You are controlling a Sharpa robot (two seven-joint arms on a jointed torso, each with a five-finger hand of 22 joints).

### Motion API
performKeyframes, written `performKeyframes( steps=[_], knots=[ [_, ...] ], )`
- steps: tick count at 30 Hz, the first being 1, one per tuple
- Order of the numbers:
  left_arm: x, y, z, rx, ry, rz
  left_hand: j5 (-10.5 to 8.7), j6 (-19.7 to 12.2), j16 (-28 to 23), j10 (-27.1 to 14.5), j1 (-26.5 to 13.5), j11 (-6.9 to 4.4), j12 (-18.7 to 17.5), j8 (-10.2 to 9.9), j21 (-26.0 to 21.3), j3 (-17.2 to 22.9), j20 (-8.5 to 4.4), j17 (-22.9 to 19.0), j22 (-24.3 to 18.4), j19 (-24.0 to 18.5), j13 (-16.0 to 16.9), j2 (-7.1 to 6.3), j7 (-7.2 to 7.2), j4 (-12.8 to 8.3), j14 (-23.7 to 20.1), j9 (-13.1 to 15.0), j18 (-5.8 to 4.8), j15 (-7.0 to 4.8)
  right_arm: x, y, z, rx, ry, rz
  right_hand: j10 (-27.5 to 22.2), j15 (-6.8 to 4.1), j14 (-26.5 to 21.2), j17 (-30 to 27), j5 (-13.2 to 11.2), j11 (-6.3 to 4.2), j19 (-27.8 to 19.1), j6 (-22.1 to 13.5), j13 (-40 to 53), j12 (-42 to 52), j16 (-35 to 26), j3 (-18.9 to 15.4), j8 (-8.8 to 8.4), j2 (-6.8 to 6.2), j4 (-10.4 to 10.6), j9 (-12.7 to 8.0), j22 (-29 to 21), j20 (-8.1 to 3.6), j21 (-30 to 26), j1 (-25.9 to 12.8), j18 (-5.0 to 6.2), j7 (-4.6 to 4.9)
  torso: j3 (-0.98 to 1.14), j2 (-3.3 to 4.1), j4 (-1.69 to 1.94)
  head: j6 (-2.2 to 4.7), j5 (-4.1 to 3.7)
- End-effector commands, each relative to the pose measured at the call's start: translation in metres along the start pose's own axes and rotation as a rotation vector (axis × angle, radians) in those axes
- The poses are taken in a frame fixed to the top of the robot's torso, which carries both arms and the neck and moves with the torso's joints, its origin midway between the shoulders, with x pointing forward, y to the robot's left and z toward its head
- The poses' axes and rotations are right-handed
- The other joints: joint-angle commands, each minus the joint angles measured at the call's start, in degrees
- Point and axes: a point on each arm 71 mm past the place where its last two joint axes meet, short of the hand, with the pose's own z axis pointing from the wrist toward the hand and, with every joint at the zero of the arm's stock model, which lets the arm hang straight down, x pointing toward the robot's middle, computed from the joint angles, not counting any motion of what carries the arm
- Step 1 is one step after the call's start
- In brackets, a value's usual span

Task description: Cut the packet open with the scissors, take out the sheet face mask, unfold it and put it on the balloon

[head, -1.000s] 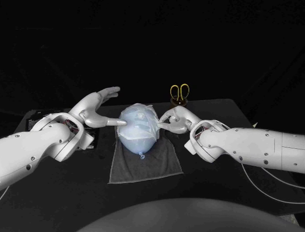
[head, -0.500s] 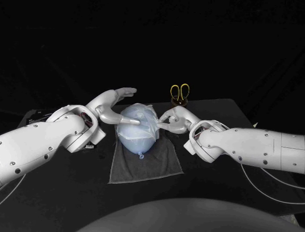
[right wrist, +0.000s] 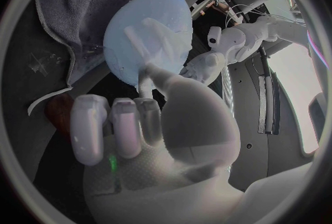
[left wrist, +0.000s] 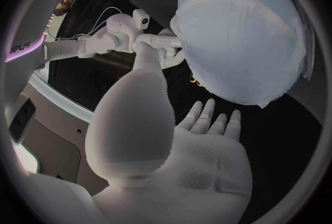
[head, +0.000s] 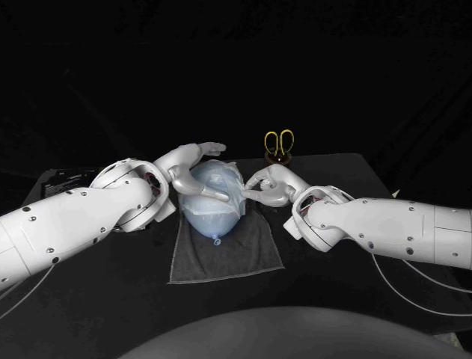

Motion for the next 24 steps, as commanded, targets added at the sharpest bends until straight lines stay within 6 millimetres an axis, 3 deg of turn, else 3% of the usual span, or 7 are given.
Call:
performKeyframes(
  steps=[1, 15, 24],
  knots=[
    [0.0016, 0.0004, 0.0021, -0.033, 0.02, 0.069, 0.03, -0.33, 0.14, -0.31, -0.4, 0.15, -0.18, -0.36, -0.28, -0.2, 0.08, -0.07, -0.05, -0.44, -0.08, -0.03, 5.64, 0.09, -0.28, -0.09, -0.64, -0.29, 0.0011, 0.0019, 0.0002, -0.014, 0.009, -0.001, 5.87, -1.54, 7.17, 15.09, 0.13, -0.38, 4.14, 0.99, 15.08, 0.39, 0.24, 0.44, 0.39, 0.28, -0.04, 0.89, 13.36, -0.33, -0.21, 0.5, -0.74, -0.53, 0.01, -0.01, 0.02, 0.01, -0.06],
    [0.0069, 0.0055, 0.0043, -0.09, 0.055, 0.092, 0.06, -0.7, -0.04, -0.93, 0.05, 0.06, -0.59, -0.63, -0.28, -0.17, 0.07, -0.29, -0.03, -0.34, -0.34, -0.02, 5.61, 0.07, -0.54, -0.2, -0.58, -0.45, 0.0002, 0.001, 0.0, -0.009, 0.009, 0.007, 5.87, -1.57, 7.17, 15.09, 0.13, -0.4, 4.12, 0.95, 15.08, 0.39, 0.24, 0.49, 0.46, 0.27, -0.03, 0.94, 13.35, -0.35, -0.24, 0.41, -0.73, -0.55, 0.0, 0.04, 0.02, 0.01, -0.25],
    [0.0115, 0.007, 0.0033, -0.096, 0.089, 0.107, 0.1, 2.1, -0.11, -0.68, 1.02, -0.33, -0.32, 1.79, -0.28, -0.12, 0.06, -0.34, -0.04, -0.42, -0.37, 0.01, 5.09, 0.08, -0.64, 1.3, -0.55, -0.82, -0.0002, 0.0003, 0.0002, -0.001, 0.009, 0.02, 5.87, -1.57, 7.17, 15.09, 0.13, -0.4, 4.12, 0.95, 15.08, 0.39, 0.24, 0.49, 0.46, 0.27, -0.03, 0.94, 13.35, -0.35, -0.24, 0.41, -0.73, -0.55, 0.01, -0.01, 0.08, 0.01, -0.31]
  ],
)
